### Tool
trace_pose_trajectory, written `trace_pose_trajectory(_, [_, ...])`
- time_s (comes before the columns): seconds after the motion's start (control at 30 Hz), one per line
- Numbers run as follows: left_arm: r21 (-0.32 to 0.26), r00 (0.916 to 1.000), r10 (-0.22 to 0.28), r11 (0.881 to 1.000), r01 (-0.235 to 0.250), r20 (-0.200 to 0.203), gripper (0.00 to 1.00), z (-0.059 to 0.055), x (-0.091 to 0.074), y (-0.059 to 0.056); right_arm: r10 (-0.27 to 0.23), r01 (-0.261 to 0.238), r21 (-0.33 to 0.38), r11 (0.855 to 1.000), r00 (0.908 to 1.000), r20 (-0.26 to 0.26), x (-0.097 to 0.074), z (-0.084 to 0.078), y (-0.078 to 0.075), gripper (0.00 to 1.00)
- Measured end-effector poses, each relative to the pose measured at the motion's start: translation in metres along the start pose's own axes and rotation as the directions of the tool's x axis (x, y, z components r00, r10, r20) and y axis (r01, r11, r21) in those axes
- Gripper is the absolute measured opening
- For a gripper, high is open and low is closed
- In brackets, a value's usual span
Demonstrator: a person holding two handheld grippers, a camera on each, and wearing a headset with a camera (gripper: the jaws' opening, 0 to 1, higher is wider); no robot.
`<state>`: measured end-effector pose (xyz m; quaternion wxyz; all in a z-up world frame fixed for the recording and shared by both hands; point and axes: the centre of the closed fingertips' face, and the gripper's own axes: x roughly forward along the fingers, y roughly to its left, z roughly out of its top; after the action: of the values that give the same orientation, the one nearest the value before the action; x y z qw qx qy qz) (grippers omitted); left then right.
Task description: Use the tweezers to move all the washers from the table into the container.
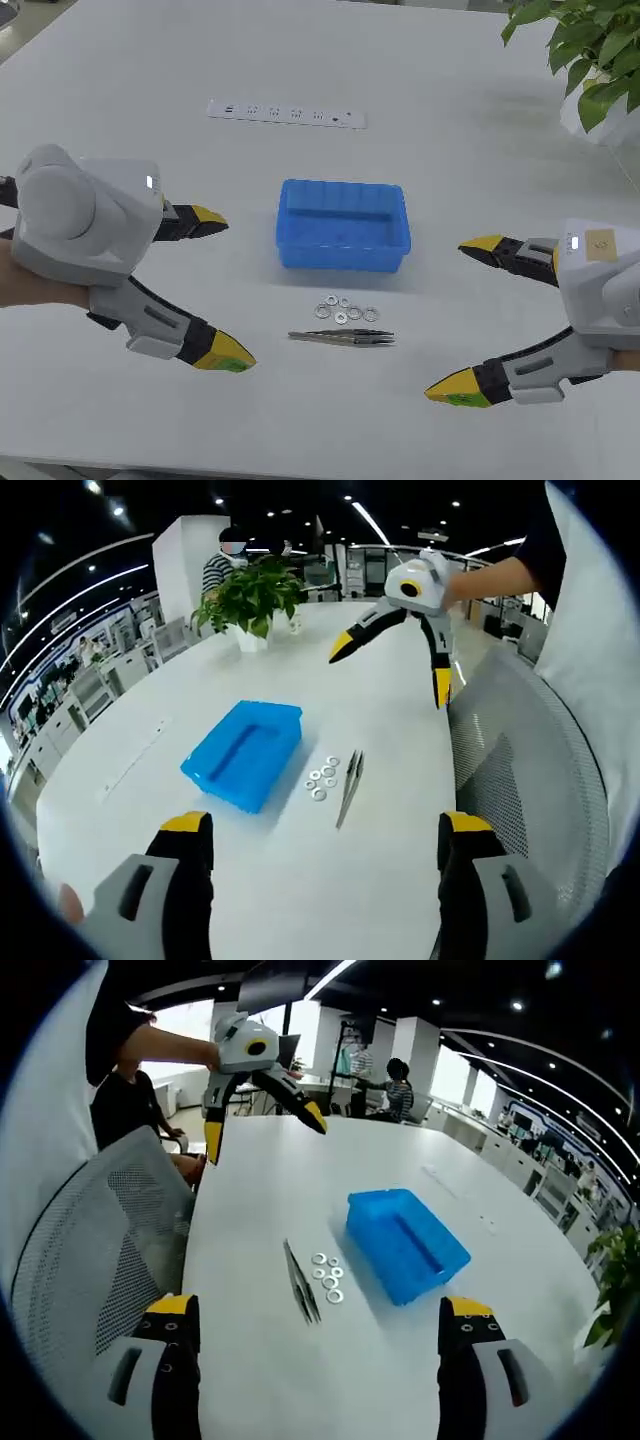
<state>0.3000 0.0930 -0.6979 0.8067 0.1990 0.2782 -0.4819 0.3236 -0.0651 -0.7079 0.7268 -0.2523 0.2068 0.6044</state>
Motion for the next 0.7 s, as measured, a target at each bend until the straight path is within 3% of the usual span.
trace_pose_trajectory(0.7, [0.002, 0.9997, -0.006, 1.000, 0.006, -0.023, 0.97, -0.0057, 0.0026, -0.0037, 0.019, -0.019, -0.011, 1.000, 0.9995, -0.024, 0.0018, -0.0045, 0.0040, 0.99])
